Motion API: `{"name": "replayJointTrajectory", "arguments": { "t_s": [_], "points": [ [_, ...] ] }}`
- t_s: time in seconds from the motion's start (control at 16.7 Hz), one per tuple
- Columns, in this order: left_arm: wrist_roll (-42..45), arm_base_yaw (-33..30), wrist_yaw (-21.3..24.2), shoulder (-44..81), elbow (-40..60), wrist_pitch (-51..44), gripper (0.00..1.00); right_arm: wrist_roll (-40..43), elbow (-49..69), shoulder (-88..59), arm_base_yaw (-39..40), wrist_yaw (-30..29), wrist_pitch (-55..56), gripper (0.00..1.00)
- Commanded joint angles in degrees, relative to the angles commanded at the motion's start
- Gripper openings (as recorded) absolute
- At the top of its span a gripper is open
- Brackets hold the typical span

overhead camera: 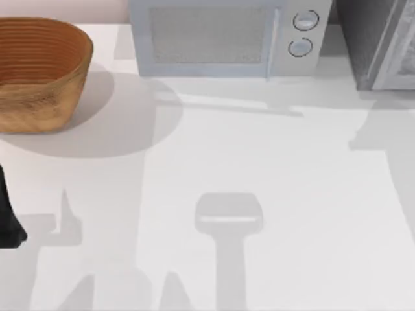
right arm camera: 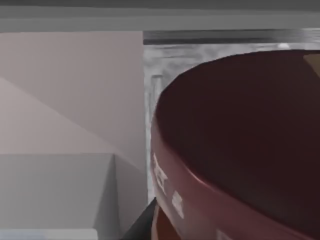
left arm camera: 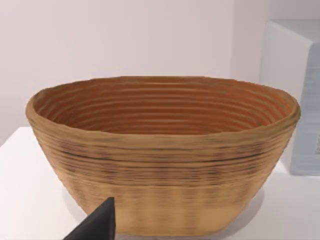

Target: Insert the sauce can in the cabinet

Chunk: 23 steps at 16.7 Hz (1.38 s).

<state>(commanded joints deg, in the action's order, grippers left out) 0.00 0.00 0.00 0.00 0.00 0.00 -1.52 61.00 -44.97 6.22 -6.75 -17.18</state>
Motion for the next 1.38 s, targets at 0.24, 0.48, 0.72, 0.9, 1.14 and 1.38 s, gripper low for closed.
{"name": "replayJointTrajectory", "arguments": {
  "t_s": [0.24,0.48,0.72,0.9,1.14,1.38],
  "points": [
    [0.0,0.0,0.0,0.0,0.0,0.0,1.0,-0.1,21.9,-14.7,2.1,-2.2,-5.6,0.0],
    [0.0,0.0,0.0,0.0,0.0,0.0,1.0,0.2,37.8,-26.1,3.8,-3.7,-10.0,0.0],
    [0.0,0.0,0.0,0.0,0.0,0.0,1.0,0.5,45.3,-32.1,4.7,-4.6,-12.3,0.0],
    [0.0,0.0,0.0,0.0,0.0,0.0,1.0,0.6,45.8,-32.5,4.8,-4.6,-12.4,0.0],
    [0.0,0.0,0.0,0.0,0.0,0.0,1.0,0.4,46.4,-33.2,4.3,-4.4,-12.2,0.0],
    [0.0,0.0,0.0,0.0,0.0,0.0,1.0,0.5,54.1,-41.8,2.6,-3.3,-11.1,0.0]
  ]
}}
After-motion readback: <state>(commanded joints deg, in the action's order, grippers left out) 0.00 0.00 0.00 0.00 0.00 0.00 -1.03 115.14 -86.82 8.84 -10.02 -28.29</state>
